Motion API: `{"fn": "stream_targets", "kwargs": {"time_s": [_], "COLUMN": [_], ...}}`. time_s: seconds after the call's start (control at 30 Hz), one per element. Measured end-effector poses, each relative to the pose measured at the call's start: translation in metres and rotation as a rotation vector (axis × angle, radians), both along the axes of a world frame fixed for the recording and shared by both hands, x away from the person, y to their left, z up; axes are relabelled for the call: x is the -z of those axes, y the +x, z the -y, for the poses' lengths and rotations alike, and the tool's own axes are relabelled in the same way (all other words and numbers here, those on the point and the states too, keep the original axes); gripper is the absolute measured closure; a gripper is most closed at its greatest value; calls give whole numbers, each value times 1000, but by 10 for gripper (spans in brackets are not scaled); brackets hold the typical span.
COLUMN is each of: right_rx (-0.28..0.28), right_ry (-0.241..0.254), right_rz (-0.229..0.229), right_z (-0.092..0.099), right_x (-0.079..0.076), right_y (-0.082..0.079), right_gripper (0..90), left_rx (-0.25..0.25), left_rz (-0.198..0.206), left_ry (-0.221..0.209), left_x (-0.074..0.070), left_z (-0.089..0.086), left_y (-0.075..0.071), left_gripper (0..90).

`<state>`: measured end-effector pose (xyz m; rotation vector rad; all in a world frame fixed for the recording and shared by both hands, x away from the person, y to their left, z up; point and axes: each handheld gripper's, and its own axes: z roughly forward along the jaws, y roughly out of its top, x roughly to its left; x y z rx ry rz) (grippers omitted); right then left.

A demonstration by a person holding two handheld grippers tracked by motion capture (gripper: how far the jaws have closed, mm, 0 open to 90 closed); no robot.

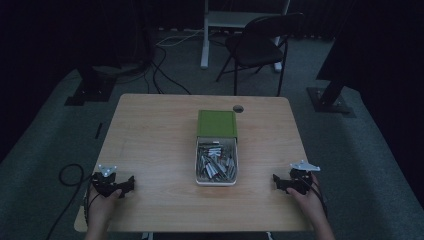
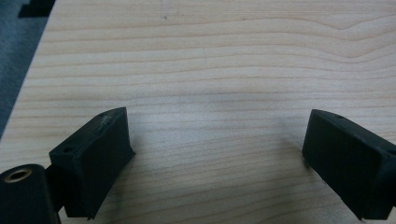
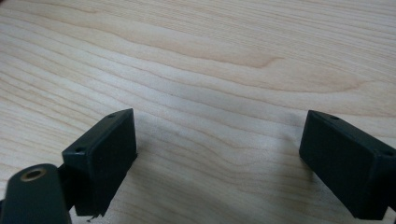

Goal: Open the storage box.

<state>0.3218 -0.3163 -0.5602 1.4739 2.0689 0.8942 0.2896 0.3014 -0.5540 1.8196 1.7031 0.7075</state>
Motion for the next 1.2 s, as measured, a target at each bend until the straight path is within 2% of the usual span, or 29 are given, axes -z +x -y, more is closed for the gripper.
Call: {"fn": "stream_targets", "kwargs": {"time_s": [0.33,0.63,0.9,1.2], "right_rx": [0,-2,-4,17], "right_ry": [0,4,1,-2], "right_rz": [0,-1,-2,-10], "right_z": [0,1,0,-1], "right_x": [0,0,0,-1], "right_y": [0,0,1,1], "right_gripper": [107,107,107,108], "left_rx": [-2,-35,-37,-40], "left_rz": [3,3,2,2], "left_ry": [-3,-3,-3,-3], "left_x": [0,0,0,0], "left_z": [1,3,3,4], "left_y": [1,-1,-1,-1], "left_gripper": [86,87,87,85]}}
